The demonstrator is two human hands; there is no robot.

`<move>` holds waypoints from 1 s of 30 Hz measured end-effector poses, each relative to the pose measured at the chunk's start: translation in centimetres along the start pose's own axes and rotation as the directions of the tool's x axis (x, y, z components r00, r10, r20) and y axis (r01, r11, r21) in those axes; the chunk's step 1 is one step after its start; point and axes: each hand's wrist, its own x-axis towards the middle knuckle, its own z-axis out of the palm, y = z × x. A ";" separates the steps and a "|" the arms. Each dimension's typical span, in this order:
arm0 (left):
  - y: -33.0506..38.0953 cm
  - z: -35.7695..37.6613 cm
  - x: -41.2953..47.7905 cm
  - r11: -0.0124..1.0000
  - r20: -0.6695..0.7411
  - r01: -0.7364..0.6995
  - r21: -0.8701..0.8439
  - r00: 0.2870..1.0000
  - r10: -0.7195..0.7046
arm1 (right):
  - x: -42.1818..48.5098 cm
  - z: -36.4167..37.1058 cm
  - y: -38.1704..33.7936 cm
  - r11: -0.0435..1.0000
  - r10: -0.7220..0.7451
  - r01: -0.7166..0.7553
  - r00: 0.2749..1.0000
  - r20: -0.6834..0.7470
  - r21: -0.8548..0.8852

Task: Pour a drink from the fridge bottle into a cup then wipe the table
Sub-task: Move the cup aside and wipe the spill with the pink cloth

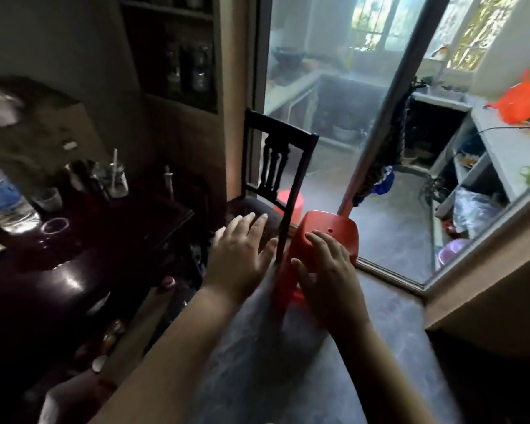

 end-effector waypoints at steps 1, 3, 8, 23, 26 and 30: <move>-0.6 0.0 0.5 0.999 -0.014 0.035 0.021 0.999 -0.035 | 1.1 0.4 0.1 1.000 -0.026 0.026 0.999 0.031 0.017; -1.8 -0.1 1.2 0.992 -0.028 0.109 0.058 0.994 -0.108 | 3.2 1.1 0.2 0.994 -0.084 0.078 0.994 0.077 0.075; -5.3 0.1 0.1 0.937 -0.071 0.317 0.151 0.948 -0.309 | 7.1 4.5 0.8 0.962 -0.244 0.219 0.957 0.154 0.164; -21.5 -6.3 -6.2 0.655 -0.281 0.713 0.251 0.701 -0.656 | 12.7 19.5 -15.3 0.745 -0.660 0.542 0.685 0.310 0.389; -25.4 -6.9 -6.4 0.621 -0.296 0.747 0.238 0.665 -0.686 | 14.1 22.5 -18.7 0.733 -0.676 0.560 0.657 0.334 0.386; -31.0 -7.2 -6.1 0.597 -0.295 0.774 0.210 0.633 -0.716 | 16.4 26.6 -22.8 0.731 -0.681 0.566 0.634 0.367 0.380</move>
